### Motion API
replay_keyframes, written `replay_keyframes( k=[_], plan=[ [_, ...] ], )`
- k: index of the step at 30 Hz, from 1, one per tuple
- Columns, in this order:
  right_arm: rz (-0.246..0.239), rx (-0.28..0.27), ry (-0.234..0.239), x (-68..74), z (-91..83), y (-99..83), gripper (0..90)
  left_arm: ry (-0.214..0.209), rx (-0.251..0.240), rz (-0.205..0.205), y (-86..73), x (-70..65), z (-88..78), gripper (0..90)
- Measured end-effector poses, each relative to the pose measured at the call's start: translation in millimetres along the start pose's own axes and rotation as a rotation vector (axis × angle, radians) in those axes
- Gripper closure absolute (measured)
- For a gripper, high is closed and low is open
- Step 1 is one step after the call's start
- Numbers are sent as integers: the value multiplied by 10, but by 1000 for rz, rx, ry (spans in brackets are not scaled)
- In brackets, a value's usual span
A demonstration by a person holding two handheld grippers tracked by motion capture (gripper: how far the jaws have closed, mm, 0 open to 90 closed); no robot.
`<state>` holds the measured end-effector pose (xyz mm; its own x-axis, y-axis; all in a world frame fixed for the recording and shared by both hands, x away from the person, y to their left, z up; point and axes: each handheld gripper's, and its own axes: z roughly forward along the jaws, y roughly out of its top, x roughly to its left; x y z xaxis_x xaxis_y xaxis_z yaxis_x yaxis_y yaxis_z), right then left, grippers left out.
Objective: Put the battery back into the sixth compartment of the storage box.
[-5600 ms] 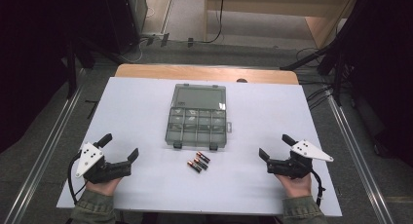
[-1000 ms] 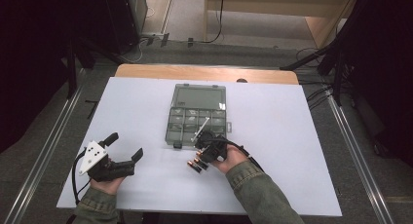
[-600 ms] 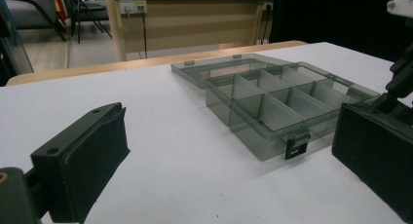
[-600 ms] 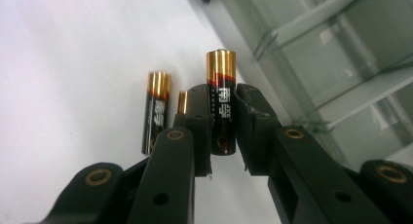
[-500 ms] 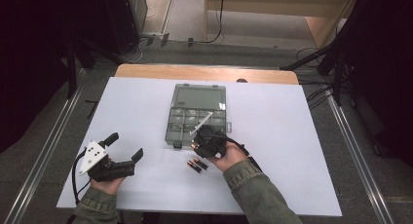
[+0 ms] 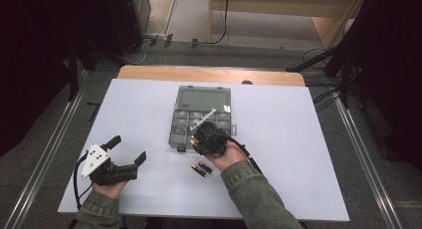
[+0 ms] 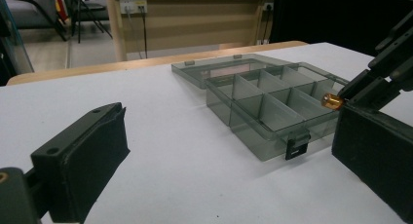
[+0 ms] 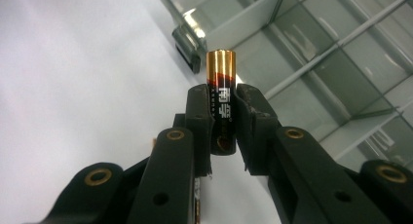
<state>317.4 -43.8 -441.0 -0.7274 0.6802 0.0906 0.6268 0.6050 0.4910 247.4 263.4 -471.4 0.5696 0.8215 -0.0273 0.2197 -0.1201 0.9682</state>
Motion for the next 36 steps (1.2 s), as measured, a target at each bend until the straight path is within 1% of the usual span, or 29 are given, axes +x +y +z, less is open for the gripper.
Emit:
replay_keyframes(
  k=[1, 2, 3, 4, 8, 9, 10, 11, 12, 13, 14, 15, 16, 17, 18, 19, 21, 23, 24, 25, 27, 28, 29, 32, 33, 34, 35, 36],
  plan=[
    [13, -9, -27, 11, 5, 35, 779, -1, 1, -1, -1, 1, 1, 0],
    [19, -7, -32, 14, 7, 44, 778, -1, 3, -1, -1, 1, 3, 0],
    [19, -7, -32, 14, 7, 44, 778, -1, 5, 2, -1, 3, 4, 0],
    [38, -16, -36, 23, 16, 68, 778, -1, 5, 2, -2, 3, 4, 0],
    [67, -26, -32, 27, 33, 92, 778, 0, 6, 3, -2, 5, 3, 0],
    [98, -40, -33, 23, 50, 105, 778, -1, 6, 3, -2, 3, 4, 0],
    [98, -40, -33, 23, 50, 105, 778, -1, 6, 3, -2, 3, 4, 0],
    [131, -55, -24, 12, 67, 110, 778, -2, 5, 3, -2, 3, 5, 0],
    [131, -55, -24, 12, 67, 110, 778, -2, 6, 3, -2, 2, 6, 0],
    [180, -69, -32, 4, 89, 119, 778, -2, 6, 5, -2, 3, 7, 0],
    [180, -69, -32, 4, 89, 119, 778, -2, 6, 5, -2, 4, 7, 0],
    [194, -79, -37, 1, 99, 124, 778, -2, 6, 5, -3, 5, 8, 0],
    [233, -97, -38, -7, 111, 133, 778, -1, 5, 3, -3, 4, 8, 0],
    [250, -105, -39, -13, 113, 137, 779, -2, 5, 4, -3, 5, 8, 0],
    [250, -105, -39, -13, 113, 137, 779, -1, 5, 3, -3, 5, 7, 0],
    [284, -115, -37, -24, 120, 146, 778, -2, 5, 3, -2, 5, 5, 0],
    [313, -127, -26, -39, 129, 146, 778, -2, 5, 3, -2, 5, 5, 0],
    [320, -131, -21, -45, 132, 144, 778, -3, 5, 2, -2, 5, 6, 0],
    [346, -154, -21, -48, 141, 137, 778, -3, 5, 2, -2, 5, 5, 0],
    [360, -163, -19, -51, 144, 130, 778, -4, 4, 3, -2, 4, 6, 0],
    [397, -183, 3, -71, 154, 113, 778, -7, 4, 4, -2, 2, 7, 0],
    [397, -183, 3, -71, 154, 113, 778, -8, 6, 5, -2, 2, 7, 0],
    [447, -187, 23, -96, 174, 99, 778, -9, 6, 6, -2, 2, 8, 0],
    [490, -200, 38, -119, 193, 88, 778, -10, 6, 8, -2, 2, 8, 0],
    [490, -200, 38, -119, 193, 88, 778, -10, 6, 6, -2, 2, 8, 0],
    [502, -210, 39, -129, 193, 82, 778, -9, 6, 6, -2, 3, 9, 0],
    [526, -221, 51, -137, 191, 78, 778, -9, 5, 5, -2, 2, 9, 0],
    [544, -226, 52, -146, 192, 76, 778, -9, 5, 5, -2, 2, 7, 0]
  ],
)
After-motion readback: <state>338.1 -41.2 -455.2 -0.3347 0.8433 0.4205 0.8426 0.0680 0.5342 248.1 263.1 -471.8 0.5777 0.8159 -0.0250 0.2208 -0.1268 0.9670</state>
